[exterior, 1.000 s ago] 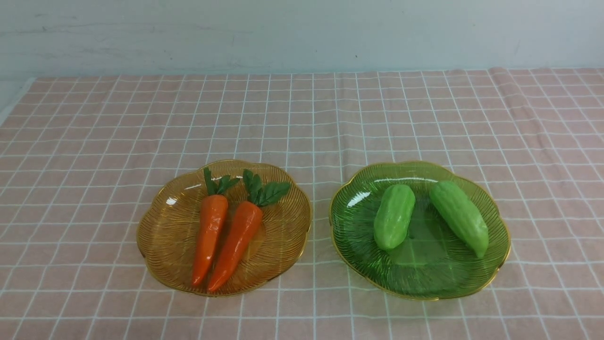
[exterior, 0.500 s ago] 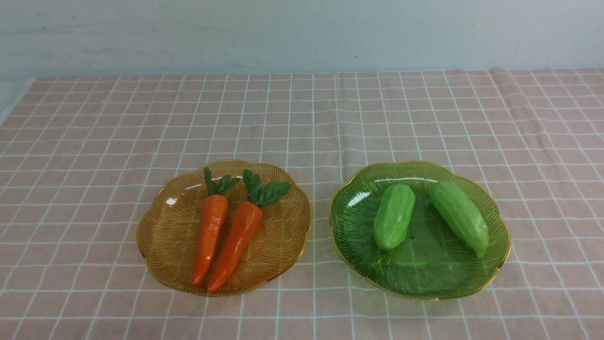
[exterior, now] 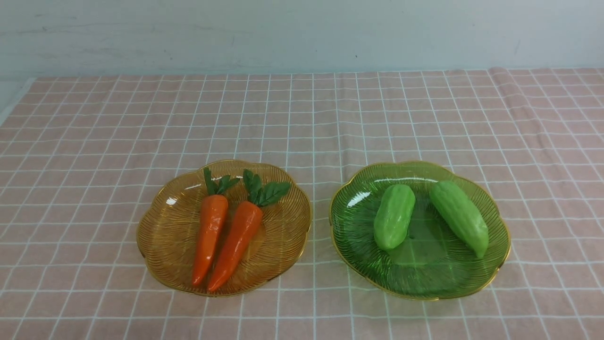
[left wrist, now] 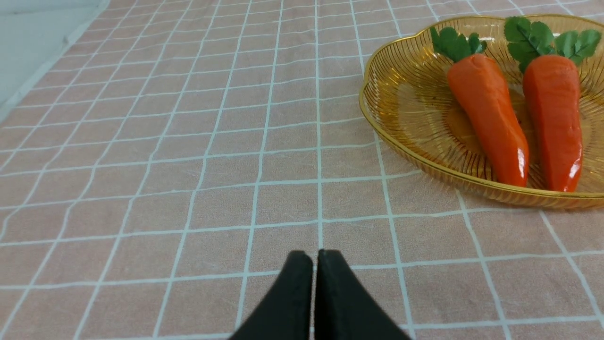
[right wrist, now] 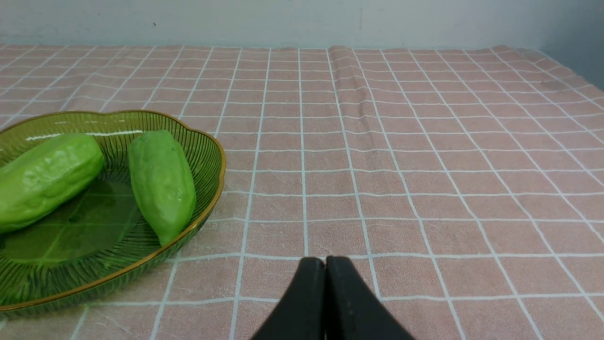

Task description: Put different types of vegetables on the plate.

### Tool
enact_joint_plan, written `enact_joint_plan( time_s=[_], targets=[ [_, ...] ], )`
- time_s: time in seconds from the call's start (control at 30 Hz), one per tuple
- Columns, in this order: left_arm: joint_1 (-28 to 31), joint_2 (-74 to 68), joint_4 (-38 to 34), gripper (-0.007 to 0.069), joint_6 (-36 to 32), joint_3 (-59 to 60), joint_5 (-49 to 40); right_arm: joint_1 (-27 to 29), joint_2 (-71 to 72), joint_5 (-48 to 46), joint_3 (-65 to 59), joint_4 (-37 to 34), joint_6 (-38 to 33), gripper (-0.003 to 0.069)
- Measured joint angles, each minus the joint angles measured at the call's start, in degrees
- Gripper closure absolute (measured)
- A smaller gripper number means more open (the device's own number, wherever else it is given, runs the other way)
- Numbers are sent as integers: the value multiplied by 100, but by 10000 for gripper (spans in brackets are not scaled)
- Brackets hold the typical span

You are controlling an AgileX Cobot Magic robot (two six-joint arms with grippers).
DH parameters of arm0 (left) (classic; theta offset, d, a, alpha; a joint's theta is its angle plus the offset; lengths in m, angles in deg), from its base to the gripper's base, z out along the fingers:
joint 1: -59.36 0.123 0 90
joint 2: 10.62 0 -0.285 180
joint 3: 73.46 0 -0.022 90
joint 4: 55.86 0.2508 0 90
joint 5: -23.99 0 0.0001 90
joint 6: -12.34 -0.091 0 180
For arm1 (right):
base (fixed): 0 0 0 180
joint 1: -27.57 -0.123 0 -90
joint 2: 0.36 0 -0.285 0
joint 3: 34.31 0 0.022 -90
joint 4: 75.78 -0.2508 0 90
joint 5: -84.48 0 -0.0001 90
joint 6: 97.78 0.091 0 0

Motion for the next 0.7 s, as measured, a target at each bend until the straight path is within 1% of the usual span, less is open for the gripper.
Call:
enact_joint_plan(
  time_s=[0.7],
  targets=[
    [0,0,0,627,0,0,0,0,0,0,0,0,63,675]
  ],
)
